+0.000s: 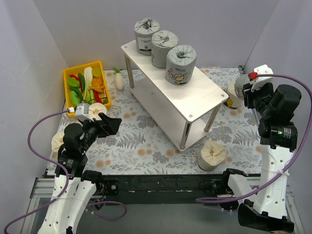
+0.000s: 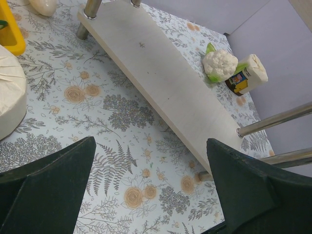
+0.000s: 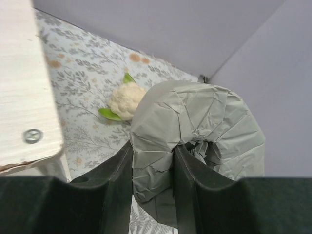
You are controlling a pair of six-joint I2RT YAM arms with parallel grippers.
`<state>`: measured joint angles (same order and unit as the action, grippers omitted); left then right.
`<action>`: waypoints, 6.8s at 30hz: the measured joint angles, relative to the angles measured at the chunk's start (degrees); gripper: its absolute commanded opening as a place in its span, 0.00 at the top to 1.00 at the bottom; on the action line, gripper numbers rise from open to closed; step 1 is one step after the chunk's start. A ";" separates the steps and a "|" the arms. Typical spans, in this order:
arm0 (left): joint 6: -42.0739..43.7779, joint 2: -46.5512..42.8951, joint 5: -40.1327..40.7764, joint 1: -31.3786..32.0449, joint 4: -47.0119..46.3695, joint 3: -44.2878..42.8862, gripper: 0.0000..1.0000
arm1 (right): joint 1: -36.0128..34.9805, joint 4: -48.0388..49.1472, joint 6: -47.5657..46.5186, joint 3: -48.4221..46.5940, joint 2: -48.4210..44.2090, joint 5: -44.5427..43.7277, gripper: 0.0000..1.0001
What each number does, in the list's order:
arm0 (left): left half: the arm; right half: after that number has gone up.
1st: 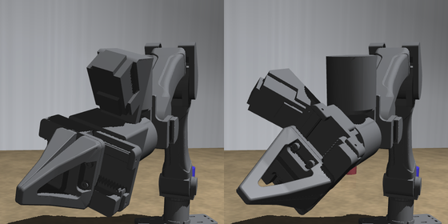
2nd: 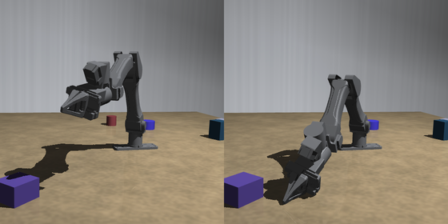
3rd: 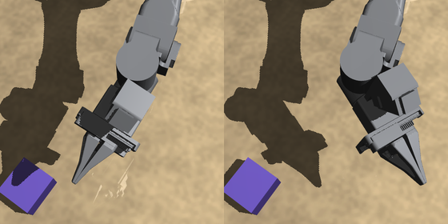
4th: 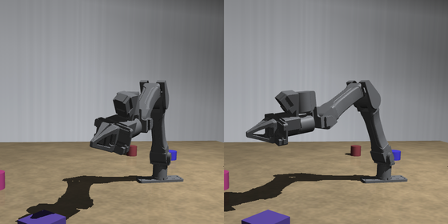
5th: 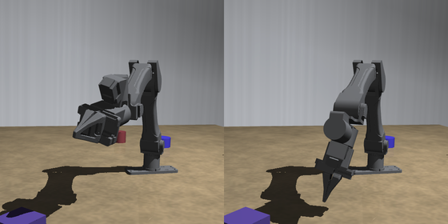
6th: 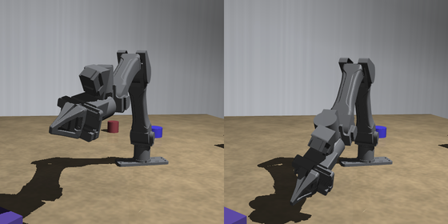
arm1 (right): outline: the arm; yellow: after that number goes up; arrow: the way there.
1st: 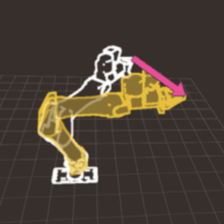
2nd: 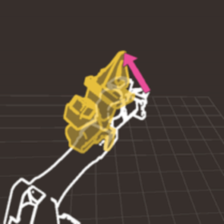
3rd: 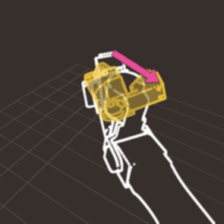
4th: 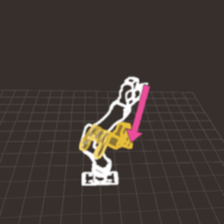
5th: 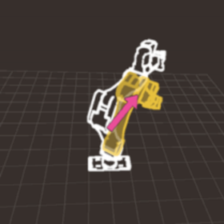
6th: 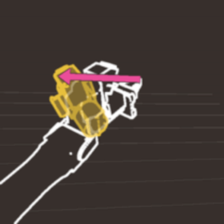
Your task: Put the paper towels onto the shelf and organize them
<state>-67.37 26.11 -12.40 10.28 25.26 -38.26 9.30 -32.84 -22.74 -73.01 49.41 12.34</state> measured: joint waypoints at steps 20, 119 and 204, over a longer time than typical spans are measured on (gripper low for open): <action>-0.02 0.11 0.39 0.39 0.00 0.00 0.02 | 0.00 -6.16 -11.43 -12.83 -4.72 34.58 0.61; -8.70 23.15 -21.79 5.84 -13.16 -23.47 0.27 | -0.04 13.29 46.60 8.44 -6.12 30.38 0.53; -1.31 42.69 47.04 6.49 15.32 -25.22 0.02 | -0.94 7.28 54.82 8.92 -16.83 9.03 0.48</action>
<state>-68.69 68.79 34.63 16.78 40.58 -63.48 8.36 -25.56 32.08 -64.10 32.58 21.37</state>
